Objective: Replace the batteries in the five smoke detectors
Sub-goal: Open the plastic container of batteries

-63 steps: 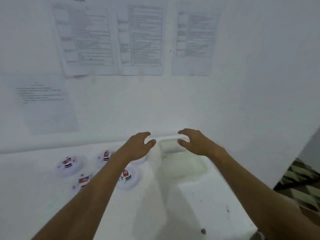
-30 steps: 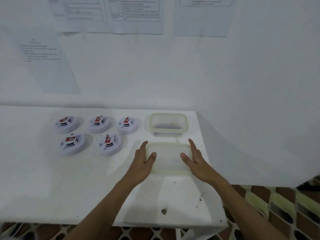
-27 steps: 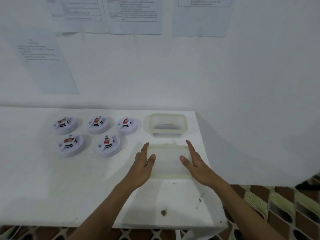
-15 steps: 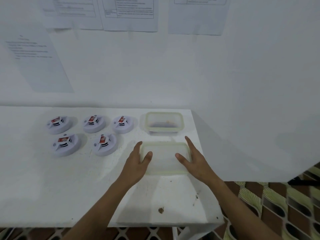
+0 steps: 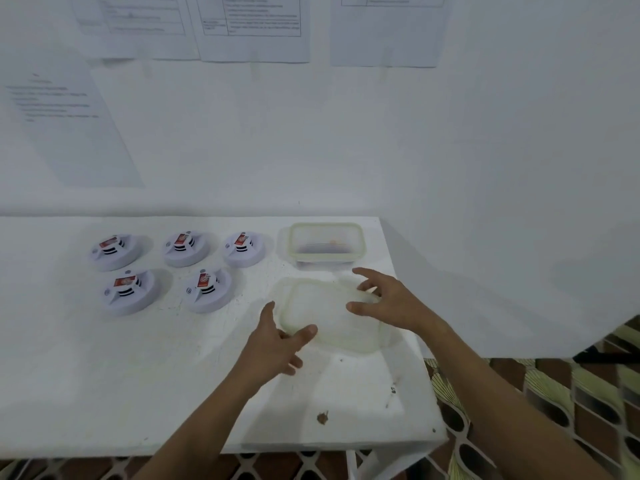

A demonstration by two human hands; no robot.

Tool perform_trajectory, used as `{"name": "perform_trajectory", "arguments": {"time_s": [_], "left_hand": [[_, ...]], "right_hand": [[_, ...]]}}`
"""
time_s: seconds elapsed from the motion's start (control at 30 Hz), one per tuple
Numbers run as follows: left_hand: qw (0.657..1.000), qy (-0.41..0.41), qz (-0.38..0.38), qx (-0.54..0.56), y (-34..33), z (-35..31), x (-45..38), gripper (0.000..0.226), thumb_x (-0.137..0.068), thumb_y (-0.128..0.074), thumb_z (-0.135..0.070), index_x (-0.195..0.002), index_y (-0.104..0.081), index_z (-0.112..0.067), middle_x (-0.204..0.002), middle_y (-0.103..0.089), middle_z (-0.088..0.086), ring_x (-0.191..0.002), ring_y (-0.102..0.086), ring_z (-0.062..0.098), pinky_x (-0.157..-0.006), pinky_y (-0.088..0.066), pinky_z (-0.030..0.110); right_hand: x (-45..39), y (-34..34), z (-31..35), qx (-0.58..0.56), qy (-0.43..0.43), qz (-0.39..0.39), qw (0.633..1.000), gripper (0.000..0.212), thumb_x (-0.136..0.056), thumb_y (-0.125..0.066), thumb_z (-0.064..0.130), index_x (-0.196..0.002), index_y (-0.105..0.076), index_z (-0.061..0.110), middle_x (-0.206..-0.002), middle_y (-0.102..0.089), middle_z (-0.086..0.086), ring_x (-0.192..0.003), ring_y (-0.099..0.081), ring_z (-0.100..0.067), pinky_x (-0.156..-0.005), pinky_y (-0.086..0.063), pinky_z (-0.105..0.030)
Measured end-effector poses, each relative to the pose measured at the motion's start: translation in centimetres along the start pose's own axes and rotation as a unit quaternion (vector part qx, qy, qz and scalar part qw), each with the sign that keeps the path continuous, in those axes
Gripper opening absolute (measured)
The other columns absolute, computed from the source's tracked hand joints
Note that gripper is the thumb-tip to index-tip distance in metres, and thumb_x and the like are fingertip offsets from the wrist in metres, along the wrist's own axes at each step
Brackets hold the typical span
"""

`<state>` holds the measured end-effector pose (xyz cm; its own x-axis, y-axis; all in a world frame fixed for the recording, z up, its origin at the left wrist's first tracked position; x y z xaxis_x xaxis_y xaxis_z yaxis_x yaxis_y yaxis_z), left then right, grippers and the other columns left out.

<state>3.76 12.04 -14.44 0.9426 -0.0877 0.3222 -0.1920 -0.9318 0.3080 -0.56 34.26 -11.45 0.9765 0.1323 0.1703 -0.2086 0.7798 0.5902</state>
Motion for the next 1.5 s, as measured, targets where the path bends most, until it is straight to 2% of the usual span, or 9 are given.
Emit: {"name": "perform_trajectory", "arguments": {"time_s": [0.07, 0.17, 0.37, 0.67, 1.0, 1.17, 1.27, 1.33, 1.5], "left_hand": [[0.999, -0.019, -0.036, 0.027, 1.0, -0.3, -0.8, 0.094, -0.081, -0.073, -0.039, -0.151, -0.011, -0.029, -0.087, -0.072, 0.006, -0.069, -0.072, 0.020, -0.068, -0.059, 0.034], [0.994, -0.045, -0.090, 0.046, 2.1, -0.6, -1.1, 0.095, -0.080, -0.072, -0.045, -0.152, -0.011, -0.031, -0.099, -0.071, -0.004, -0.086, -0.070, 0.012, -0.088, -0.055, 0.042], [0.997, -0.033, -0.055, 0.038, -0.1, -0.5, 0.0, 0.092, -0.082, -0.070, -0.046, -0.151, -0.011, -0.031, -0.105, -0.054, -0.009, -0.096, -0.060, 0.010, -0.067, -0.057, 0.028], [0.999, -0.027, -0.010, 0.044, -1.3, -0.5, -0.4, 0.077, -0.086, -0.064, -0.047, -0.144, -0.014, -0.035, -0.100, -0.060, -0.002, -0.087, -0.065, 0.011, -0.070, -0.058, 0.033], [0.997, -0.052, -0.052, 0.018, -0.2, -0.5, -0.4, 0.067, -0.082, -0.067, -0.050, -0.133, -0.028, -0.028, -0.108, -0.062, 0.000, -0.089, -0.066, 0.012, -0.078, -0.058, 0.035], [0.990, -0.065, -0.007, -0.125, 0.5, -1.8, -1.9, 0.105, -0.079, -0.068, -0.057, -0.152, 0.001, -0.028, -0.153, -0.025, 0.003, -0.137, -0.035, 0.021, -0.104, -0.039, 0.037], [0.978, -0.119, 0.044, -0.167, 0.5, -4.1, -3.3, 0.100, -0.079, -0.069, -0.054, -0.152, -0.003, -0.035, -0.153, -0.027, -0.004, -0.138, -0.033, 0.015, -0.105, -0.036, 0.034], [0.975, -0.112, 0.070, -0.177, 0.4, -4.3, -4.1, 0.089, -0.080, -0.067, -0.055, -0.150, -0.014, -0.040, -0.149, -0.037, -0.007, -0.134, -0.039, 0.014, -0.103, -0.040, 0.034], [0.993, -0.059, 0.017, -0.098, 1.6, -1.9, -3.4, 0.088, -0.074, -0.073, -0.056, -0.146, -0.028, -0.036, -0.144, -0.045, 0.002, -0.127, -0.048, 0.020, -0.097, -0.049, 0.039]], "right_hand": [[0.9, -1.0, -0.2, 0.010, -0.013, 0.026, 1.000, 0.080, -0.073, -0.082, 0.047, -0.142, -0.042, 0.039, -0.110, -0.055, 0.006, -0.085, -0.058, -0.006, -0.077, -0.047, -0.017], [2.4, -3.1, -0.2, -0.034, -0.014, 0.063, 0.997, 0.092, -0.070, -0.084, 0.048, -0.145, -0.032, 0.043, -0.119, -0.052, 0.010, -0.093, -0.062, -0.008, -0.081, -0.054, -0.021], [3.0, -5.6, 0.4, -0.091, -0.024, -0.034, 0.995, 0.089, -0.086, -0.061, 0.058, -0.152, -0.002, 0.044, -0.147, -0.032, 0.004, -0.132, -0.041, -0.015, -0.107, -0.045, -0.040], [2.7, -6.6, 0.6, -0.095, -0.019, 0.035, 0.995, 0.092, -0.091, -0.053, 0.056, -0.148, 0.018, 0.045, -0.159, -0.015, 0.007, -0.136, -0.037, -0.017, -0.110, -0.041, -0.037], [2.5, -5.8, 1.5, -0.062, -0.009, 0.009, 0.998, 0.090, -0.090, -0.060, 0.052, -0.154, 0.001, 0.036, -0.157, -0.022, 0.011, -0.135, -0.031, -0.006, -0.104, -0.031, -0.021], [1.9, -5.4, 1.4, -0.050, -0.022, 0.031, 0.998, 0.106, -0.081, -0.071, 0.052, -0.153, 0.007, 0.043, -0.158, -0.028, -0.003, -0.145, -0.030, -0.022, -0.107, -0.031, -0.027], [1.4, -4.6, 1.9, -0.012, -0.016, 0.043, 0.999, 0.112, -0.070, -0.080, 0.054, -0.151, -0.004, 0.049, -0.152, -0.038, -0.002, -0.134, -0.045, -0.022, -0.104, -0.040, -0.029], [1.0, -3.5, 2.7, 0.022, 0.002, 0.017, 1.000, 0.114, -0.063, -0.084, 0.056, -0.151, -0.012, 0.047, -0.146, -0.044, 0.006, -0.122, -0.051, -0.017, -0.097, -0.044, -0.026], [2.7, -0.7, 0.9, 0.046, -0.032, -0.124, 0.991, 0.112, -0.066, -0.077, 0.064, -0.154, -0.014, 0.035, -0.147, -0.040, 0.002, -0.134, -0.038, -0.021, -0.110, -0.038, -0.045]]}}
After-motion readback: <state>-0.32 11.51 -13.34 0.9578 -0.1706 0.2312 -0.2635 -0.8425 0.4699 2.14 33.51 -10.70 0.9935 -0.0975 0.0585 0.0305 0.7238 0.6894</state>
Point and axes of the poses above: each hand's wrist, its own x-axis away from the middle knuckle, its own y-axis out of the back of the hand, z = x × y, the point moved 10 cm from there along -x, towards the middle knuckle
